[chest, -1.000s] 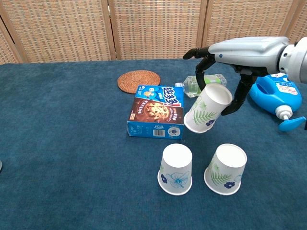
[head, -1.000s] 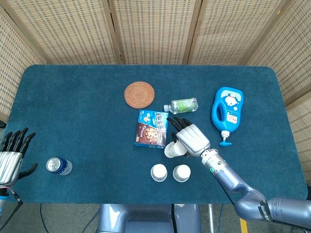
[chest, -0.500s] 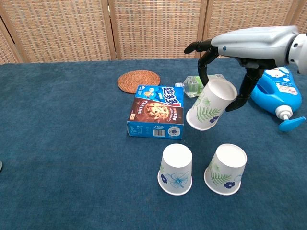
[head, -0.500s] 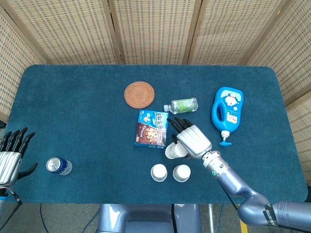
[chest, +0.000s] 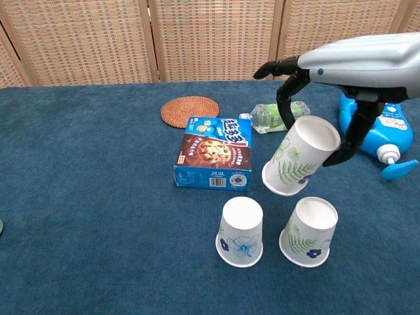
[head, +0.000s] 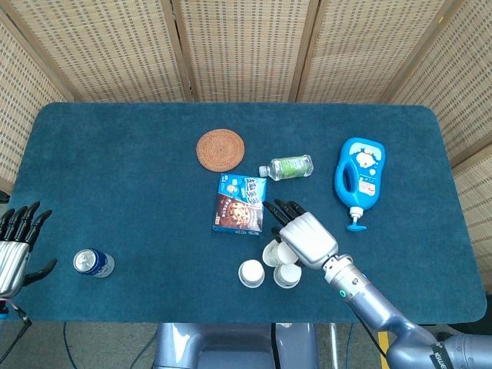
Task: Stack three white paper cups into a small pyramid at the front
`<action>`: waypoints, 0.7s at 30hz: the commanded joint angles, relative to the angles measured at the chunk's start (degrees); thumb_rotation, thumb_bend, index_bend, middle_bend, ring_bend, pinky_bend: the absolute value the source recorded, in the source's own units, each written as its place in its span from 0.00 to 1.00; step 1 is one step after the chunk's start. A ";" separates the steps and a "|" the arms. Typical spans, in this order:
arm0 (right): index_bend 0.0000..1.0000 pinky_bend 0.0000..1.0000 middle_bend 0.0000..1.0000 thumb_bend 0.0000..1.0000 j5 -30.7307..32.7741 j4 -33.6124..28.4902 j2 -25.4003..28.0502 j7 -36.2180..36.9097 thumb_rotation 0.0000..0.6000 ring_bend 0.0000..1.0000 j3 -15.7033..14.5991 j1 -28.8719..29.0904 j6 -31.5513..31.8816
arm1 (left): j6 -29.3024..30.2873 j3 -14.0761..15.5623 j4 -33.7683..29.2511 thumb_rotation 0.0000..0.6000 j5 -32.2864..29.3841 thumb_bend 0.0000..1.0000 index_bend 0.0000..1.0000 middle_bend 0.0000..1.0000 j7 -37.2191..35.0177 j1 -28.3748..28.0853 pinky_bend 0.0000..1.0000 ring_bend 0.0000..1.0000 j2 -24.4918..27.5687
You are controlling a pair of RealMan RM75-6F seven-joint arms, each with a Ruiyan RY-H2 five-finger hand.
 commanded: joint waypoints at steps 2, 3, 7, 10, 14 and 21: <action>0.61 0.18 0.08 0.14 -0.10 -1.66 0.97 -2.29 1.00 0.00 -1.66 -0.54 0.04 | 0.10 0.04 -0.16 1.00 0.21 0.24 0.10 0.00 -0.09 0.09 0.00 0.00 0.10; 0.61 0.18 0.08 0.14 -0.04 -1.84 0.99 -2.79 1.00 0.00 -1.85 -0.54 0.04 | 0.09 0.04 -0.19 1.00 0.22 0.24 0.10 0.00 -0.06 0.11 0.00 0.00 0.13; 0.62 0.18 0.08 0.14 -0.06 -1.96 0.27 -5.86 1.00 0.00 -2.54 -0.39 0.54 | 0.09 0.04 -0.47 1.00 0.29 0.24 0.10 0.00 0.09 0.20 0.00 0.00 0.25; 0.62 0.18 0.08 0.14 0.79 -2.35 -0.64 -8.77 1.00 0.00 -2.72 0.13 0.81 | 0.24 -0.05 -0.58 1.00 0.38 0.24 0.10 0.00 0.15 0.26 0.00 0.00 0.31; 0.62 0.18 0.08 0.14 2.64 -3.33 -1.40 -12.19 1.00 0.00 -2.92 0.97 0.91 | 0.09 -0.17 -0.51 1.00 0.18 0.24 0.10 0.00 0.01 0.27 0.00 0.00 0.36; 0.62 0.18 0.08 0.14 5.78 -4.86 -3.11 -16.81 1.00 0.00 -3.13 2.24 1.96 | -0.09 -0.25 -0.31 1.00 0.19 0.24 0.10 0.00 -0.47 0.27 0.00 0.00 0.46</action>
